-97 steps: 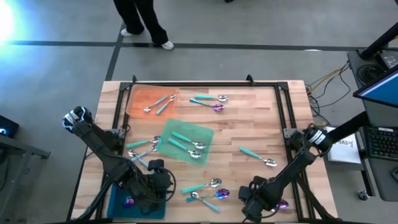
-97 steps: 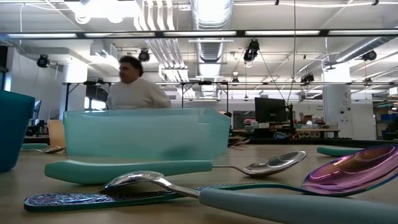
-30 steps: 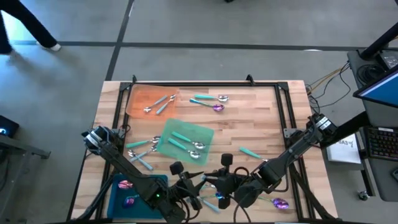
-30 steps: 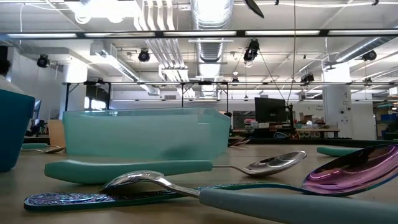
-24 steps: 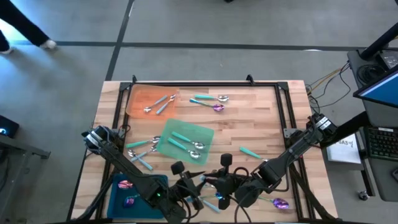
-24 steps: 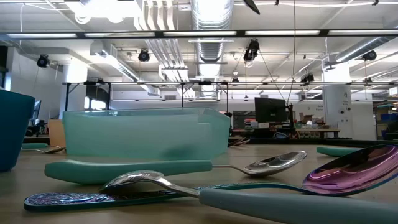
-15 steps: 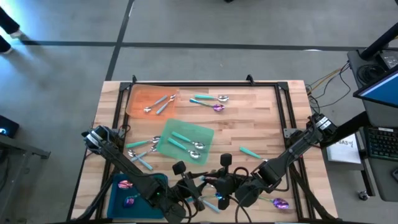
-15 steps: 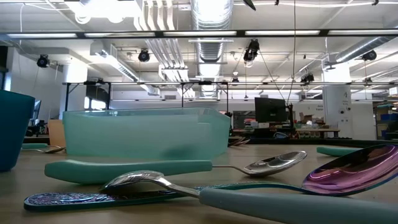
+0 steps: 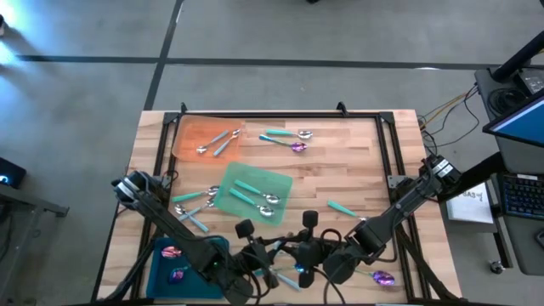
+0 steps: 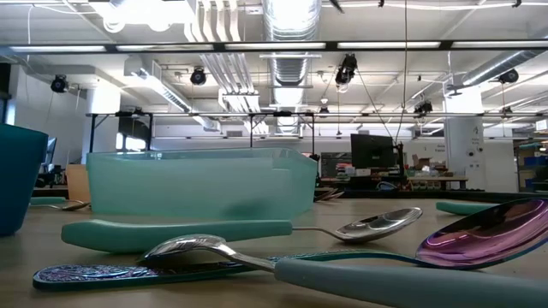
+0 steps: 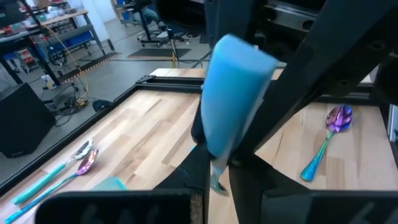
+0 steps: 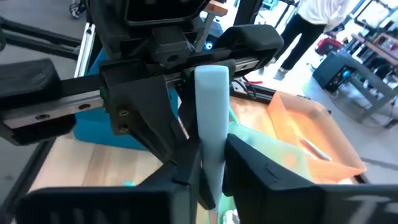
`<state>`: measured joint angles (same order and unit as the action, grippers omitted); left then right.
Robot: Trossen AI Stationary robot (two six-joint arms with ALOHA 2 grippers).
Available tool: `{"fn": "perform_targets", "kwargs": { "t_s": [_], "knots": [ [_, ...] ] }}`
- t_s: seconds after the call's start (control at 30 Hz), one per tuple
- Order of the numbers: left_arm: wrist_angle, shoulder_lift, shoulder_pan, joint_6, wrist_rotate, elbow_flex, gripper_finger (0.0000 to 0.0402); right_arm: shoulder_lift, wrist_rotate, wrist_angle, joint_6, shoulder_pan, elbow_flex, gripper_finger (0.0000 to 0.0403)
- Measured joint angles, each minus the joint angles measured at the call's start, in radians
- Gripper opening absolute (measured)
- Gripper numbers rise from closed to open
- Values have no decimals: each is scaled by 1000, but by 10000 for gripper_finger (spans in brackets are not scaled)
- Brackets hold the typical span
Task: Sort silverware by color (type)
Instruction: Put the blue spoon into the orange bin
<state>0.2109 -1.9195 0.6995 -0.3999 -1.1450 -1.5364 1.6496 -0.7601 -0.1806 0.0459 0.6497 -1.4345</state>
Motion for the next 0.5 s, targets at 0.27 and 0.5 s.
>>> {"fn": "perform_targets", "kwargs": {
  "t_s": [0.27,0.5],
  "knots": [
    [123,55,-4,-1,37,0,8,-55,5,-100,47,0,0,175],
    [320,109,-4,-87,40,0,8,-135,0,-298,187,-1,0,205]
  ]
}}
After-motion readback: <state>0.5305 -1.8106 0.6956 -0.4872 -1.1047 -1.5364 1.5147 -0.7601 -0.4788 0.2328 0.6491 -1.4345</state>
